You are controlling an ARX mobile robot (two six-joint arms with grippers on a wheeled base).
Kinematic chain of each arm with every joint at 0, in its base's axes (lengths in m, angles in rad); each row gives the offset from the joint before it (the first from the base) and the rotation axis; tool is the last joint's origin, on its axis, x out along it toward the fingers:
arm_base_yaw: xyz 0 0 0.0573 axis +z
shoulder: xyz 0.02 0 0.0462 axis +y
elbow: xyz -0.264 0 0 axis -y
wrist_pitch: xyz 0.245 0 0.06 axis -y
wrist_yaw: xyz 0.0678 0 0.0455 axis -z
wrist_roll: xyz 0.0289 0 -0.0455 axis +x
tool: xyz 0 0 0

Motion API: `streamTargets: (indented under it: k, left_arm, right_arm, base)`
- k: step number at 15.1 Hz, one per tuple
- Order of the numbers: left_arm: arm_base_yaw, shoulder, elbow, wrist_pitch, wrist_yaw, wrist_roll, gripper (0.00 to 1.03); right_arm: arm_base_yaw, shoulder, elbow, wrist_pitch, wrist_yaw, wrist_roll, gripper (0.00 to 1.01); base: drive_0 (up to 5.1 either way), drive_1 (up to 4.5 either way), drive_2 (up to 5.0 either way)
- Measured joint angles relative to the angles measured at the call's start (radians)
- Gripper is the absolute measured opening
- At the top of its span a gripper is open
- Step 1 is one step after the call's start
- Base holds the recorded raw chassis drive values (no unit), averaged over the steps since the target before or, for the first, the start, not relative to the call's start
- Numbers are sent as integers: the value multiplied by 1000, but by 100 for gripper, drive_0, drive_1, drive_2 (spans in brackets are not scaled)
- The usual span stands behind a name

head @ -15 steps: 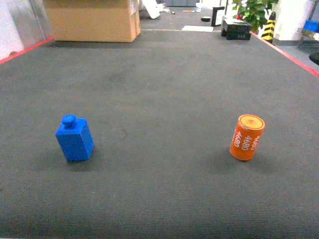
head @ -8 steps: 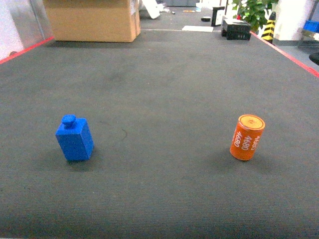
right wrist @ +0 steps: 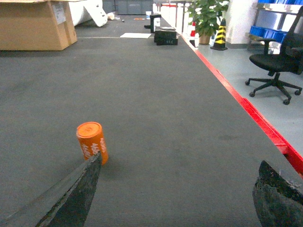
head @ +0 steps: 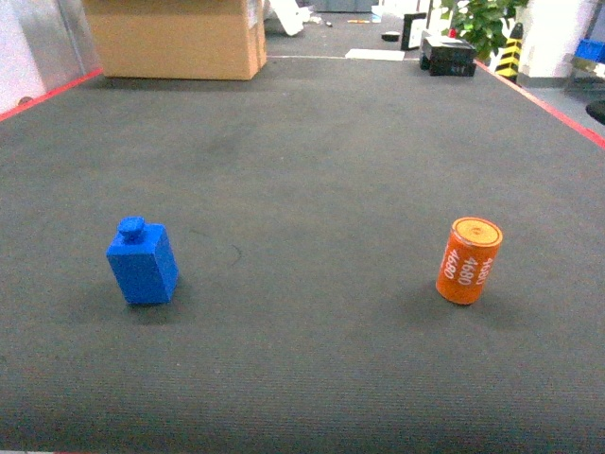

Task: Sort blue parts and orange caps into right shelf containers

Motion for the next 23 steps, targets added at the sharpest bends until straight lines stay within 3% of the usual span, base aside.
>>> streamTargets:
  k: [1,2,4,7,12,18,20,23]
  left_arm:
    - [-25,201,54,179,-14,2,98]
    - [-22,407,121,349,-8,2,98]
    - [-37,730,236,544,21,8,98]
    - [-41,1057,327,688,46,-13,98]
    - [-43,1327,389,751,72,-37,98]
    - [-14,1484,463,774,94,-48,98]
    - [-7,1590,564,708,101,-51,98]
    - [19,1681,663,665,130,-85,98]
  right_arm:
    - [135,218,47,158,159,11,98]
    - [223,439,101,354,241,18,98]
    - [243,812,206,628,232,47,98]
    - [248,1242,291,833,190,104,98]
    - [261,1544,369,909,166,158,98]
    - [246,1735,474,916,139,170,98]
    - [197,1902,645,846,100,193,98]
    - [194,1986,761,799,89,211,98]
  base:
    - [0,0,0]
    - [0,0,0]
    - [0,0,0]
    - [0,0,0]
    - [0,0,0]
    - [0,0,0]
    - [0,0,0]
    - [0,0,0]
